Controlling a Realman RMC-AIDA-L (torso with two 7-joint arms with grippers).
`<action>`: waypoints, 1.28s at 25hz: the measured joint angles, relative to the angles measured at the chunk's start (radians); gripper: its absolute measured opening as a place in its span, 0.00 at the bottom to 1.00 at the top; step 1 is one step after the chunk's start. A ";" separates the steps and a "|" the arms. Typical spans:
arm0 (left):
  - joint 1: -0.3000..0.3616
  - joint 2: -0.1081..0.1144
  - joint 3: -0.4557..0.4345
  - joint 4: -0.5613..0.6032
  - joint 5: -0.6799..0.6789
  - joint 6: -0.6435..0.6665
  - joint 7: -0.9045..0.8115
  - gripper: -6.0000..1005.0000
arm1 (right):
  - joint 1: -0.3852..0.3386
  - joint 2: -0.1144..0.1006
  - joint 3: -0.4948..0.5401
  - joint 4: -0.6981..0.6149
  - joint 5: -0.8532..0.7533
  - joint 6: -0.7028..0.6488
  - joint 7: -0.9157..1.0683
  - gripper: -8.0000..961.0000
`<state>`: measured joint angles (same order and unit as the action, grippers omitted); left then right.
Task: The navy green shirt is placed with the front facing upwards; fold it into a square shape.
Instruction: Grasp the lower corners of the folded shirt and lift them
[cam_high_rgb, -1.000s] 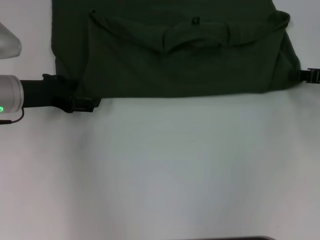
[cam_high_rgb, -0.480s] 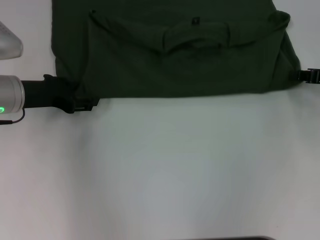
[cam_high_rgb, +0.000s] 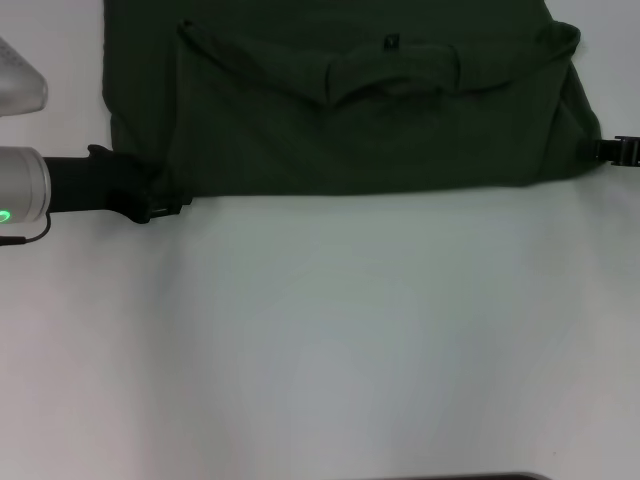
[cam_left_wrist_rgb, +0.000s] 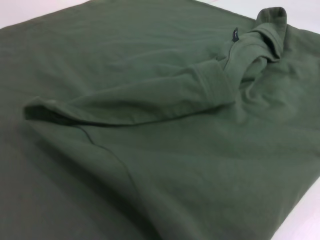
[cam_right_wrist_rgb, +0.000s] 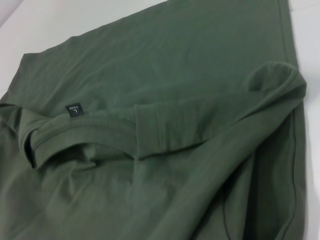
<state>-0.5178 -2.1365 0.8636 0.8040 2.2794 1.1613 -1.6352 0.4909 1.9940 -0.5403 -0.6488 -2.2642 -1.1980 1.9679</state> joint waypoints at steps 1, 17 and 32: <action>-0.001 0.000 0.001 -0.001 0.001 -0.002 0.000 0.61 | 0.000 0.000 0.000 0.000 0.000 0.000 0.000 0.03; -0.009 -0.004 0.007 -0.005 0.039 -0.014 -0.006 0.08 | -0.002 0.000 0.000 0.000 0.000 0.000 0.000 0.03; 0.012 0.019 0.003 0.022 0.050 0.094 -0.024 0.03 | -0.021 0.003 0.001 0.000 0.000 -0.002 -0.004 0.03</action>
<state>-0.5062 -2.1174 0.8669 0.8256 2.3295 1.2551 -1.6596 0.4702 1.9975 -0.5398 -0.6490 -2.2640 -1.2004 1.9634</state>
